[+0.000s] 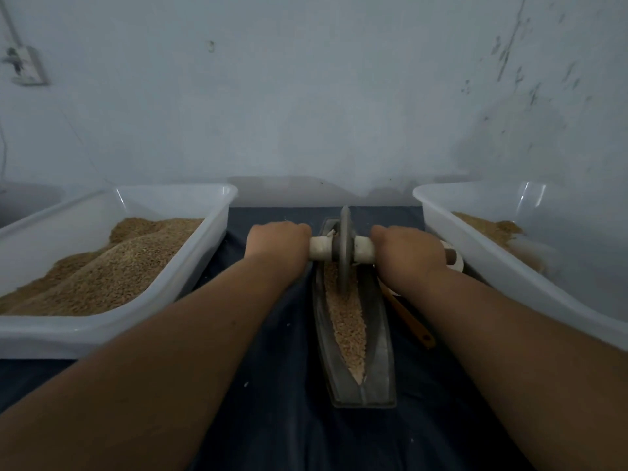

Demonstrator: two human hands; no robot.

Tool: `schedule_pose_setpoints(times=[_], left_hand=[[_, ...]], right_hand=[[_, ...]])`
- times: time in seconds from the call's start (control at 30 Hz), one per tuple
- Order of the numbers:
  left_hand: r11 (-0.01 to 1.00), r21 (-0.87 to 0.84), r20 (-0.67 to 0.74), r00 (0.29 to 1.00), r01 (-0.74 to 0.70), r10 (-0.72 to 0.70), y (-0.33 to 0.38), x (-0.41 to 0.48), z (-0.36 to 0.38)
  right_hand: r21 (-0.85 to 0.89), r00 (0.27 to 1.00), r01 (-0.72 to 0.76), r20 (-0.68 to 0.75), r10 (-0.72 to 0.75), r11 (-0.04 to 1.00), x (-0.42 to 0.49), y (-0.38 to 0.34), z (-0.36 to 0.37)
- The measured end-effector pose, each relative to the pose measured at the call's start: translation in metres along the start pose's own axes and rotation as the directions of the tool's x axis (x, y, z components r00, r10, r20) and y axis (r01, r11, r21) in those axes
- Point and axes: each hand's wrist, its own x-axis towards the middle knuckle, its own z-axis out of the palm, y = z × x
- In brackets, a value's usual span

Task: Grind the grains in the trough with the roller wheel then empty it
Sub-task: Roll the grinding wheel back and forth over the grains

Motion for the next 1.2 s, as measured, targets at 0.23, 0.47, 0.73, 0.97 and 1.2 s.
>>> schedule_pose_setpoints(times=[0.23, 0.47, 0.73, 0.97, 1.2], left_hand=[[0.999, -0.031, -0.021, 1.0, -0.022, 0.021, 0.001, -0.04, -0.005], [0.997, 0.047, -0.066, 0.996, -0.064, 0.067, 0.008, -0.095, -0.025], [0.994, 0.06, -0.07, 0.993, -0.086, 0.09, 0.01, -0.102, -0.029], [0.999, -0.032, 0.039, 0.999, -0.014, 0.015, 0.001, -0.038, -0.009], [1.0, -0.007, 0.004, 1.0, 0.013, -0.013, 0.003, -0.01, -0.006]], right_hand=[[-0.011, 1.0, 0.024, -0.017, -0.024, 1.0, -0.033, -0.007, -0.01], [-0.016, 0.996, 0.079, -0.043, -0.08, 0.997, -0.086, -0.007, -0.027], [-0.057, 0.993, 0.094, -0.063, -0.098, 0.994, -0.097, -0.005, -0.026], [0.007, 0.998, 0.054, 0.019, -0.054, 0.999, -0.031, -0.004, -0.016], [0.002, 0.999, 0.012, 0.033, -0.012, 1.0, -0.004, 0.001, -0.006]])
